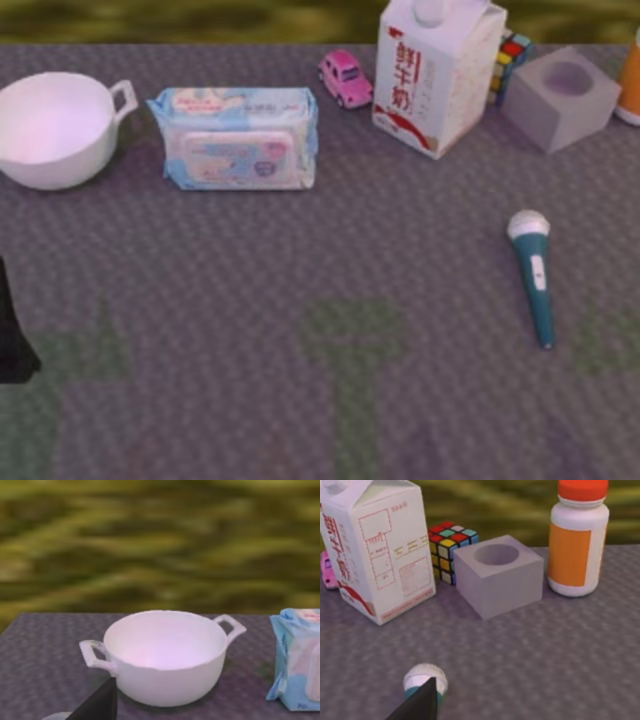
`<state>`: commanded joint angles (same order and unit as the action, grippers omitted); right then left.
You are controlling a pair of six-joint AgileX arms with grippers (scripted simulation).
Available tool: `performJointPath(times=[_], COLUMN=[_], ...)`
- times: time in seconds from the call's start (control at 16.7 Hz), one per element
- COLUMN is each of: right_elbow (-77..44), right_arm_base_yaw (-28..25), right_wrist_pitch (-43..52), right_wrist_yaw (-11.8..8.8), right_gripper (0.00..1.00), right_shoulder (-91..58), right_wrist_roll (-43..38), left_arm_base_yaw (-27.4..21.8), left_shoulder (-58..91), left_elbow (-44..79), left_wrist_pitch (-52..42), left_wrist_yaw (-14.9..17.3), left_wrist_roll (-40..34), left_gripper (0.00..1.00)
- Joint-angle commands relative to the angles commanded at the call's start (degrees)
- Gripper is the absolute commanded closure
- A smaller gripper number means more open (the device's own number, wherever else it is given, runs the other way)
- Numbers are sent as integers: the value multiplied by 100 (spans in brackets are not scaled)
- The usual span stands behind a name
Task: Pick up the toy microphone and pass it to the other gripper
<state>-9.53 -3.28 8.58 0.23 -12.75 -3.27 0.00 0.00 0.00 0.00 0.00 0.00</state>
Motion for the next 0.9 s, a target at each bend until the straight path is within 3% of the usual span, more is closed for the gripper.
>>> performJointPath(times=[0.9], right_elbow=[-5225], right_arm_base_yaw=[-1537], right_wrist_pitch=[3585], right_wrist_yaw=[132], right_gripper=[0], right_shoulder=[-7787], right_wrist_roll=[-1669], left_arm_base_yaw=[0], left_shoulder=[0], left_elbow=[0], left_wrist_pitch=[0], left_wrist_yaw=[0], left_wrist_roll=[0], left_gripper=[0])
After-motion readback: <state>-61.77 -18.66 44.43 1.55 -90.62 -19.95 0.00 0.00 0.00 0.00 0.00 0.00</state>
